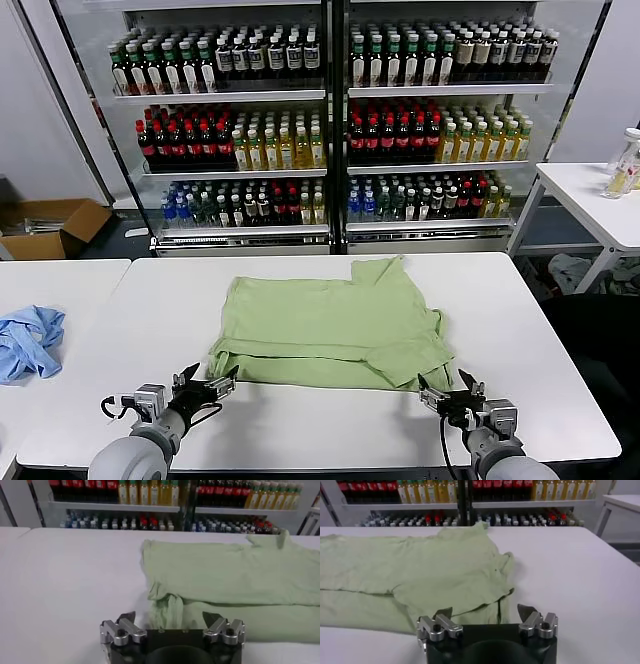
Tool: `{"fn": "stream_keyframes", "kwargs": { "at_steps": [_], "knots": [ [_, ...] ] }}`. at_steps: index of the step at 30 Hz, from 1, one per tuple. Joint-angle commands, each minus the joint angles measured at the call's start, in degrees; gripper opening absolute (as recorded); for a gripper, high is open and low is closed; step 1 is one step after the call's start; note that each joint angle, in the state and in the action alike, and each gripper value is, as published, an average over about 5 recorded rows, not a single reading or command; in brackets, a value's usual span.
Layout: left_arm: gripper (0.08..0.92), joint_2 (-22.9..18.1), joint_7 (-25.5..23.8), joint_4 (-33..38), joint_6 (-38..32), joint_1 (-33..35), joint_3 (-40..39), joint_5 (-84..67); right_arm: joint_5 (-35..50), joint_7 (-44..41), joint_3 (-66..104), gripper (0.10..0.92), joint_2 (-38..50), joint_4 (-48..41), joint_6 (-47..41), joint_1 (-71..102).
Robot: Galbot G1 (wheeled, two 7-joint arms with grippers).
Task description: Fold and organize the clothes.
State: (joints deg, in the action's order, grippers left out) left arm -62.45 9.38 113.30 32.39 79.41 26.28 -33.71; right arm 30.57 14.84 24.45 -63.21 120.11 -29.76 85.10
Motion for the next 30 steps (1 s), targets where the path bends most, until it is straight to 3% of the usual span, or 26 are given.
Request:
{"fn": "stream_keyframes", "kwargs": {
  "at_steps": [1, 21, 25, 30],
  "knots": [
    [0.775, -0.2, 0.7, -1.6, 0.6, -0.9, -0.3, 0.3, -0.1, 0.3, 0.1, 0.715, -0.3, -0.1, 0.0, 1.2],
    [0.195, 0.0, -1.0, -3.0, 0.3, -1.1, -1.2, 3.1, 2.5, -0.6, 0.2, 0.146, -0.5, -2.0, -0.7, -0.5],
    [0.107, 0.9, -0.9, 1.2, 0.4, 3.4, 0.4, 3.1, 3.7, -0.8, 1.8, 0.115, 0.8, 2.4, -1.6, 2.8],
    [0.084, 3.4, -0.5, 11.3, 0.6, 13.3, 4.5, 2.1, 4.4, -1.5, 4.6, 0.115, 3.4, 11.5, -2.0, 10.5]
  ]
}}
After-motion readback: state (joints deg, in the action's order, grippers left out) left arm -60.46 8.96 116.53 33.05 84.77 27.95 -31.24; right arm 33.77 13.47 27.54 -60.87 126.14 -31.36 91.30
